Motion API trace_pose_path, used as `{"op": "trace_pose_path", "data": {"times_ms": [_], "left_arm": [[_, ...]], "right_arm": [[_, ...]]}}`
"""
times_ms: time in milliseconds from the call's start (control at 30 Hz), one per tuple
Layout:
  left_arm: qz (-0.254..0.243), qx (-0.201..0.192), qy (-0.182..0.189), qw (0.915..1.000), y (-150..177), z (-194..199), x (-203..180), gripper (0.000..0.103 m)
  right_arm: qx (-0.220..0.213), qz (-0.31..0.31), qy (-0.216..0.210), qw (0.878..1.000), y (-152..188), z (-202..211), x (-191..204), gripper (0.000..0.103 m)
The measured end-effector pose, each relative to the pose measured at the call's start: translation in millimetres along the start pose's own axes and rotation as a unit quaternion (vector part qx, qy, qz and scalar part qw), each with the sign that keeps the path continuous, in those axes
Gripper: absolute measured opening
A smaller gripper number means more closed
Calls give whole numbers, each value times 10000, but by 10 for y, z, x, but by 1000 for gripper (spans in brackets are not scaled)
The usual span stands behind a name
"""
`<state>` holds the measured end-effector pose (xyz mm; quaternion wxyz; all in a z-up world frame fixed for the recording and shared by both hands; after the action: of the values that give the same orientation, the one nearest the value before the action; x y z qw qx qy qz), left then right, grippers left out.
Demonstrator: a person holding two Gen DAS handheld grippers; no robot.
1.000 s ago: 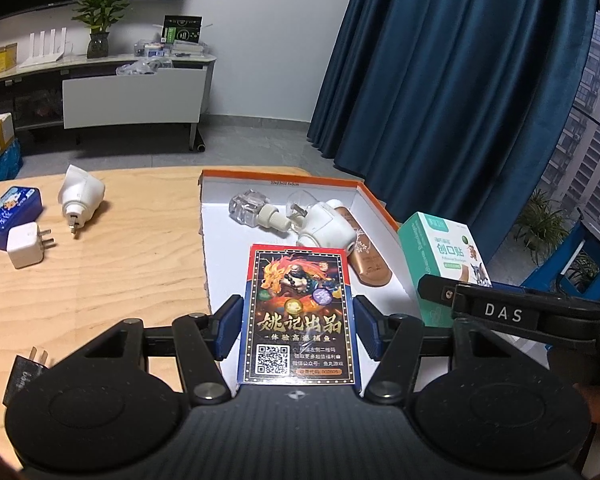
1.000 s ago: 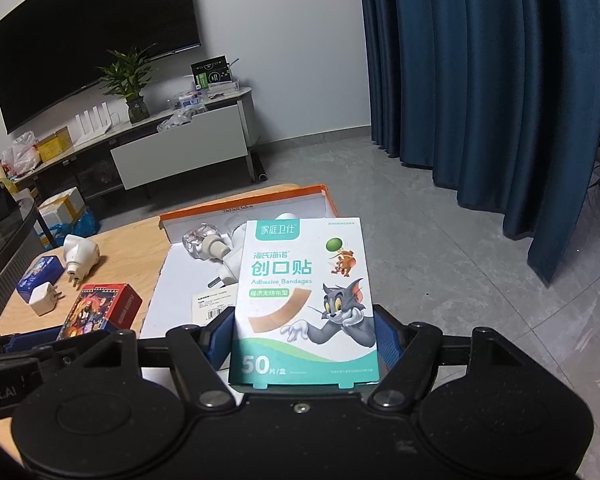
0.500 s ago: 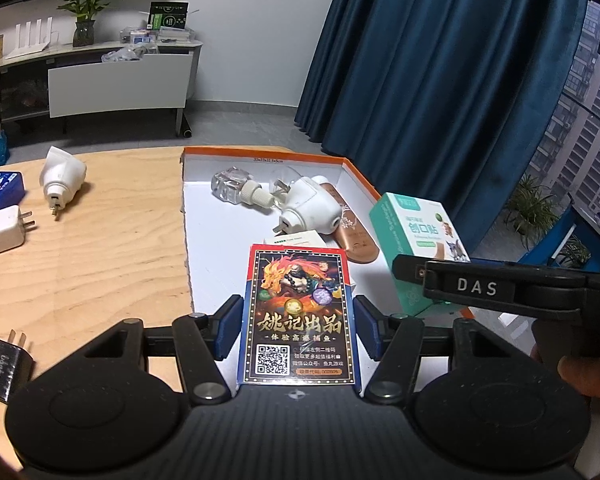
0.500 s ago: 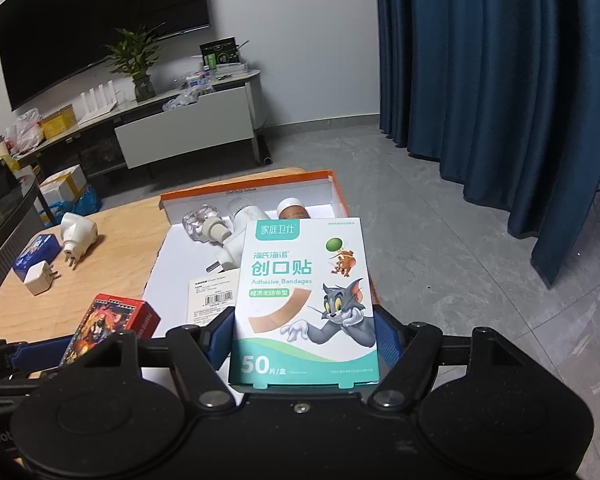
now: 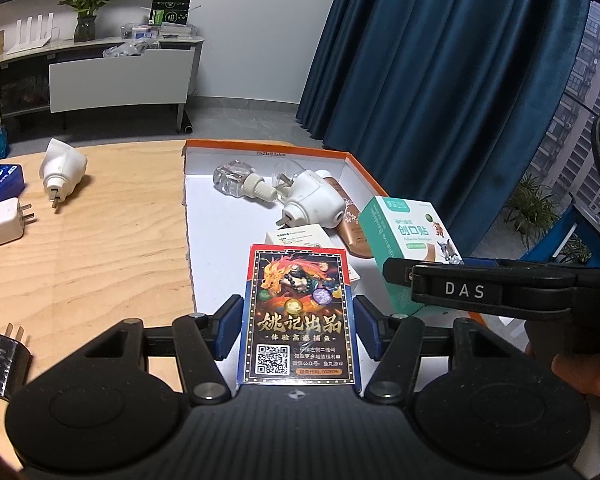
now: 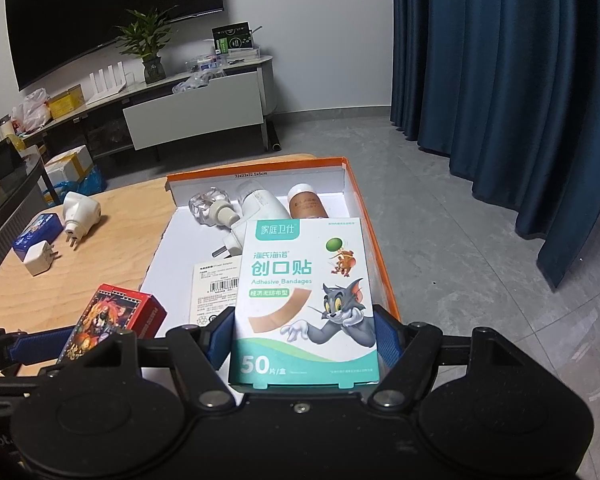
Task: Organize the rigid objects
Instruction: 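Lower the card box with the left tool while the right tool lowers the bandage box toward the box, then open both tools and move them back toward the table objects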
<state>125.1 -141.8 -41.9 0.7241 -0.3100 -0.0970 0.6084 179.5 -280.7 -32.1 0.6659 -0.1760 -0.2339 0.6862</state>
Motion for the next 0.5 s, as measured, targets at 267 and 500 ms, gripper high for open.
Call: {"op": "trace_pose_path", "data": {"times_ms": [267, 500], "left_arm": [[-20, 8, 5, 10000, -9, -16, -1, 60], [-71, 36, 18, 10000, 0, -38, -15, 60]], "right_arm": [[15, -10, 56, 10000, 19, -12, 12, 86], [-373, -310, 134, 9987, 10, 155, -89, 86]]}}
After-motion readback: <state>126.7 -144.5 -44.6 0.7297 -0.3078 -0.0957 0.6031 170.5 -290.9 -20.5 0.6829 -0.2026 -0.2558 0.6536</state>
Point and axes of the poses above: each gripper's, at about its wrist camera, not at the fingertips, and z roughly against the way its jaws point, x to its left, y to its underside, the point moved 3 cm from there along -z, roughly the way its jaws point, and after that the axes turned 15 degrees about x, right-handed, at the moved point
